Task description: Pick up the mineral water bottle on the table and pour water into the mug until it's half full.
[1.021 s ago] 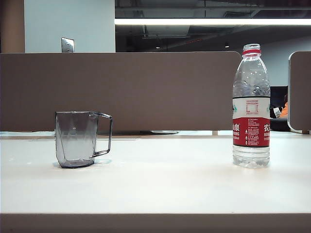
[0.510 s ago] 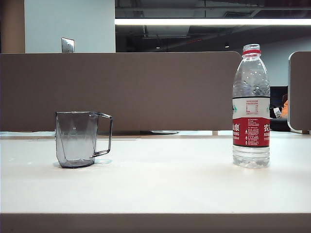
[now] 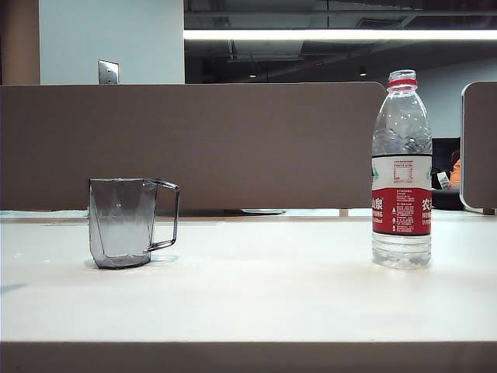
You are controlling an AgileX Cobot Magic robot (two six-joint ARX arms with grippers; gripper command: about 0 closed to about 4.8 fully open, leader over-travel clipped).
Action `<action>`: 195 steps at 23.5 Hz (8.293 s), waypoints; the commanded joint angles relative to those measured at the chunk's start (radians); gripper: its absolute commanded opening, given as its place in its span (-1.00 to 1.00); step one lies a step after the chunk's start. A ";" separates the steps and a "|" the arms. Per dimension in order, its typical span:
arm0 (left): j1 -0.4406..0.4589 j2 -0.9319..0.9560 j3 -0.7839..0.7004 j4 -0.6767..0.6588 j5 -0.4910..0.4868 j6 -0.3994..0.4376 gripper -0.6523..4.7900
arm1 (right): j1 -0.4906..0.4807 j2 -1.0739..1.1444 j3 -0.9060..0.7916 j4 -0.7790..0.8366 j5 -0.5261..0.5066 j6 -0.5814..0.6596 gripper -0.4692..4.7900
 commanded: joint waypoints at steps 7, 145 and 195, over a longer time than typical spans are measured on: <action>-0.016 -0.008 0.008 0.063 0.005 0.010 -0.78 | 0.074 0.141 -0.037 0.104 -0.025 -0.005 1.00; -0.022 -0.075 0.132 -0.364 -0.160 -0.088 -0.78 | 0.810 1.288 0.894 -0.063 0.958 -0.926 0.15; -0.023 -0.076 0.132 -0.365 -0.152 -0.088 -0.78 | 0.791 1.288 0.894 -0.041 1.020 -0.992 0.15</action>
